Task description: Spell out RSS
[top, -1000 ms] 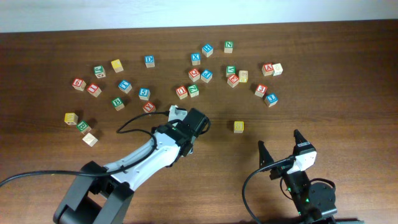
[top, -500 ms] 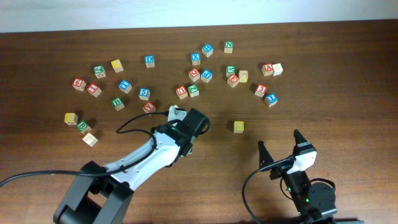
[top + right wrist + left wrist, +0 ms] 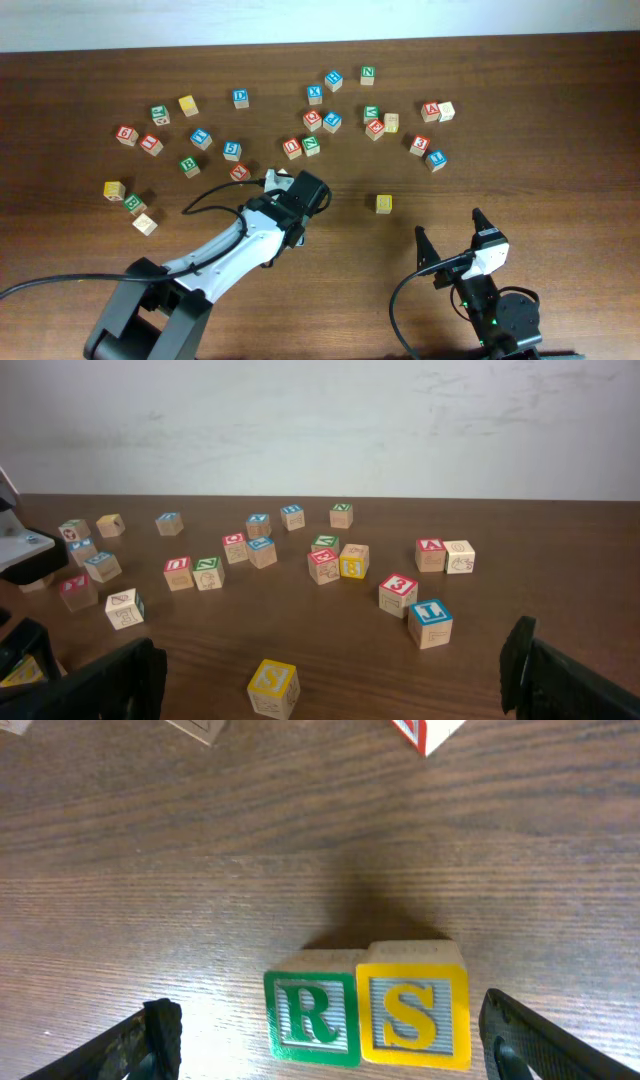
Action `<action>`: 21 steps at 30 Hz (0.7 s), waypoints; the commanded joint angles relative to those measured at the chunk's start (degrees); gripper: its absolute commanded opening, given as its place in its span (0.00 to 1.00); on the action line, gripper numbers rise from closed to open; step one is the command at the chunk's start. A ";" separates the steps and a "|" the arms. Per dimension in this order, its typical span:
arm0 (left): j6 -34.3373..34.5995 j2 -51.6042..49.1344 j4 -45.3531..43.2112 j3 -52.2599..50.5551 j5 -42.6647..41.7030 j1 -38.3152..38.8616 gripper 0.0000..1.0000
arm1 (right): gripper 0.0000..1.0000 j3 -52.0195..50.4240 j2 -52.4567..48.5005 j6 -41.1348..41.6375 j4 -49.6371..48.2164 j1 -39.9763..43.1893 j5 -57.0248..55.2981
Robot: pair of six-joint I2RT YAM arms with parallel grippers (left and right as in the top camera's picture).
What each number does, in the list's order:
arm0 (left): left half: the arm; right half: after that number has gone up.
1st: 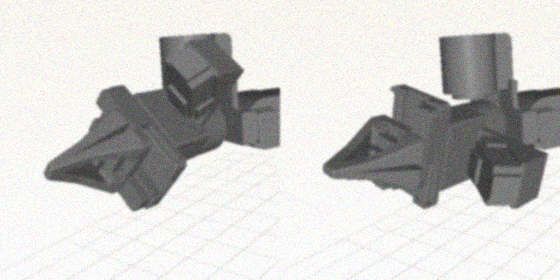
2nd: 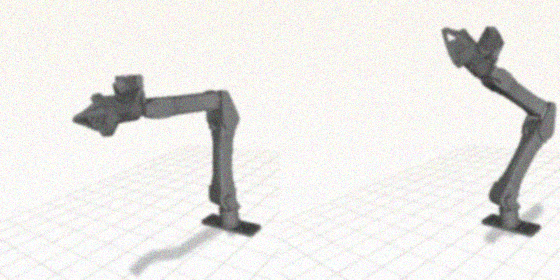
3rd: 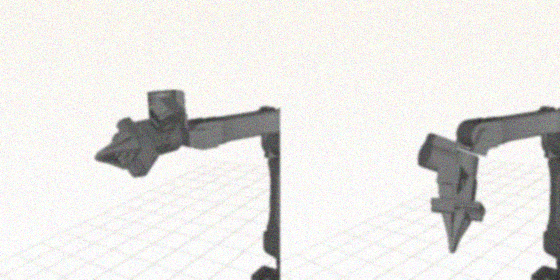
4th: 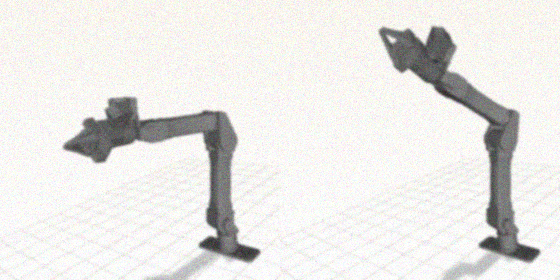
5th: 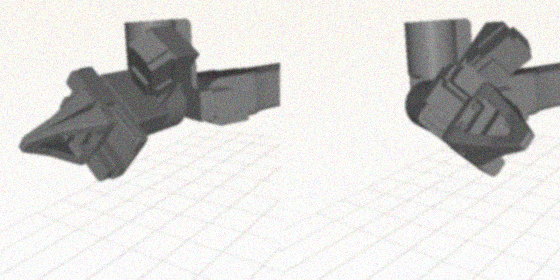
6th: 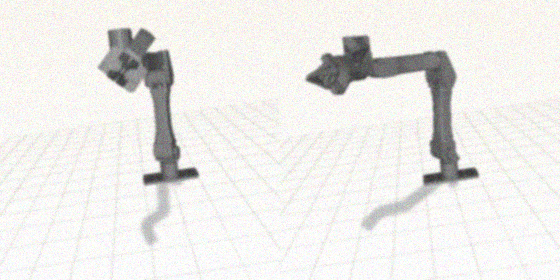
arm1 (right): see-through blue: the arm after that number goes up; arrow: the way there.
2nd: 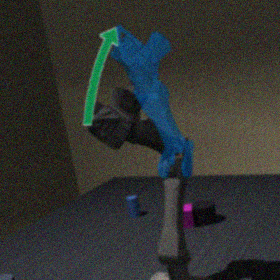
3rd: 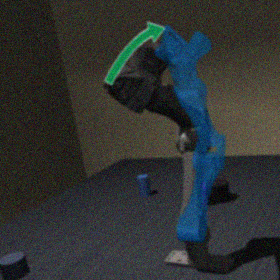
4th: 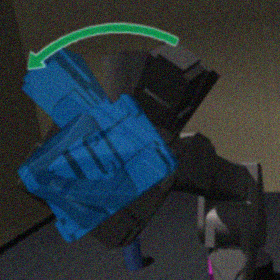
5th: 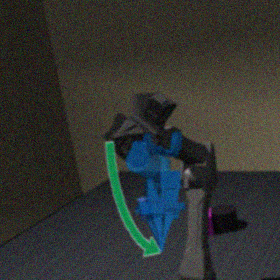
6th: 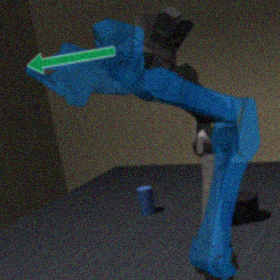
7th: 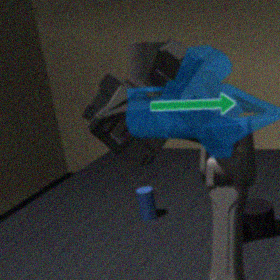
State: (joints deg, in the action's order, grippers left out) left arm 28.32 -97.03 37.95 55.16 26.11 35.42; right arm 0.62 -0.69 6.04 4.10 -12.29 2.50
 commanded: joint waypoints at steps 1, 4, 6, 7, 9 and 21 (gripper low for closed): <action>0.90 5.49 1.79 3.67 -1.90 -0.26 0.87 | 0.98 -0.31 0.48 0.17 0.22 0.48 0.44; -4.22 18.86 4.35 8.70 -5.68 0.09 0.96 | 0.98 -0.31 0.48 0.17 0.22 0.48 0.44; -8.76 27.21 5.70 8.90 -5.60 -0.44 1.00 | 0.98 -0.31 0.48 0.20 0.22 0.48 0.44; -8.98 30.95 7.82 8.87 -5.64 -1.46 1.00 | 0.98 -0.31 0.48 0.17 0.22 0.48 0.44; -8.96 37.68 14.16 8.81 -8.74 -5.90 1.00 | 0.98 -0.31 0.48 0.22 0.22 0.48 0.55; -17.70 45.46 20.87 3.58 -31.50 -26.34 0.99 | 0.98 -0.28 -0.55 30.75 -1.05 0.31 19.87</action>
State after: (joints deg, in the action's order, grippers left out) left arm 11.94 -51.59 58.96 59.22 -2.61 9.39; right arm 0.62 -0.69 38.24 2.59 -12.29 17.72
